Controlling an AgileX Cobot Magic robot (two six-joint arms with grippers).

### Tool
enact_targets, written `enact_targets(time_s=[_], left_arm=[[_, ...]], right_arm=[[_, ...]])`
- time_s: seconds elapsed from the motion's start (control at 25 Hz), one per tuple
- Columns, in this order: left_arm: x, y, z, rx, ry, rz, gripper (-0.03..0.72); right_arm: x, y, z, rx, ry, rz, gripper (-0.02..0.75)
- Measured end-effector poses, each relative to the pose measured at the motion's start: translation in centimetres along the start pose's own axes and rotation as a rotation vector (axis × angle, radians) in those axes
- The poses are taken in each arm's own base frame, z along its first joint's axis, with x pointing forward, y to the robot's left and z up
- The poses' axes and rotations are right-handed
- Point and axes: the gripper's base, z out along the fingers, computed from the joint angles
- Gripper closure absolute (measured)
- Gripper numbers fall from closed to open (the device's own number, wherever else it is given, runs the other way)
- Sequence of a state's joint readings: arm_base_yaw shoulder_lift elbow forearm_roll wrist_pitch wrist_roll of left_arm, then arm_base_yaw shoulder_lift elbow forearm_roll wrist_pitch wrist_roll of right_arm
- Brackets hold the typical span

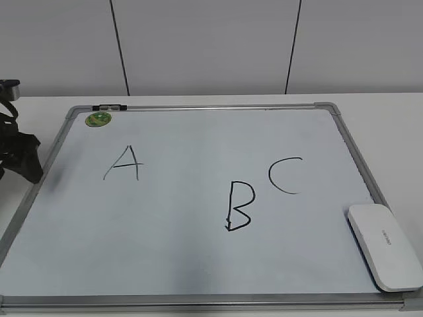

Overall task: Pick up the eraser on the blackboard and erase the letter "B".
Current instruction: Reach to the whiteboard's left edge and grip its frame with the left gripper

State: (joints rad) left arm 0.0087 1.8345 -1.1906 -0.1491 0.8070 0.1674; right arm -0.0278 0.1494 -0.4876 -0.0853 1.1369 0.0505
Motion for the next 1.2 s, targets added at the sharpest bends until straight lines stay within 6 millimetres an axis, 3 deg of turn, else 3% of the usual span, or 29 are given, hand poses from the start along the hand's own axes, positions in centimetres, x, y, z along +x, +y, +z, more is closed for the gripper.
enact_targets(time_s=[0.36,0.6,0.84,1.2], left_arm=[[-2.8,2.8,2.5,0.044,0.021,-0.050,0.174],[-4.4,3.2,3.3,0.076,0.019,-0.046,0.195],[-4.7,3.2,3.6,0.080,0.027,-0.026,0.288],[-4.6,4.0,3.9,0.071,0.033,-0.028,0.299]], right_arm=[[0.0,0.0,0.0,0.000,0.000,0.000,0.151],[0.0,0.0,0.0,0.000,0.000,0.000,0.151],[0.0,0.0,0.0,0.000,0.000,0.000,0.151],[0.0,0.0,0.0,0.000,0.000,0.000,0.151]])
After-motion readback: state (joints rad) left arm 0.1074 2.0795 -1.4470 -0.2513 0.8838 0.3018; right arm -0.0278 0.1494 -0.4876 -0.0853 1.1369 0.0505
